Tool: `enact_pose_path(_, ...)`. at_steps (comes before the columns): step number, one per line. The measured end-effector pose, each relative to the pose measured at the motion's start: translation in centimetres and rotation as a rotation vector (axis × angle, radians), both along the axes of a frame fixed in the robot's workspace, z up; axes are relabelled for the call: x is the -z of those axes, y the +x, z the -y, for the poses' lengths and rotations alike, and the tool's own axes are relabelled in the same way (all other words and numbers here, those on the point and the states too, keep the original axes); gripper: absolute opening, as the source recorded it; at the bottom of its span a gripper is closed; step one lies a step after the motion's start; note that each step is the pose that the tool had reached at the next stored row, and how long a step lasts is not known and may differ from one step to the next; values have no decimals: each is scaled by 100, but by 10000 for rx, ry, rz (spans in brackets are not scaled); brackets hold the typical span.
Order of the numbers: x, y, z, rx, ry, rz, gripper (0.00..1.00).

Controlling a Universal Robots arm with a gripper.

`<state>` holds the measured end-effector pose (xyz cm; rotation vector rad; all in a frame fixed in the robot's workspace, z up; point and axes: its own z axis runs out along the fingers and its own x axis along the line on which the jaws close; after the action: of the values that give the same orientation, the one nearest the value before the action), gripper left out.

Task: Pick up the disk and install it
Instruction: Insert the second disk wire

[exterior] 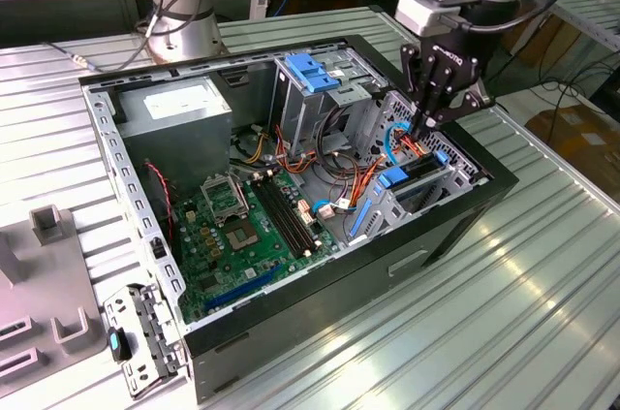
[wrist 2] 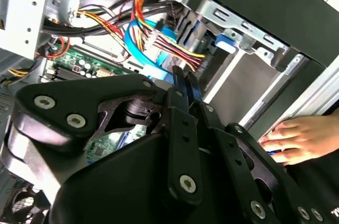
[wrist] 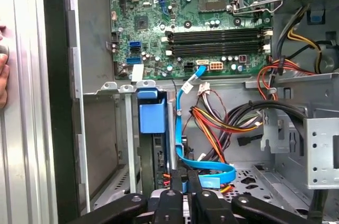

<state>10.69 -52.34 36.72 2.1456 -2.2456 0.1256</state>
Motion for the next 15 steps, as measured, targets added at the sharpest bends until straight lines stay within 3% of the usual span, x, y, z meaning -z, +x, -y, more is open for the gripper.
enact_pose_path(4,26,-8,103,-24,76,6,16)
enact_pose_path(15,28,-8,109,-25,95,6,16)
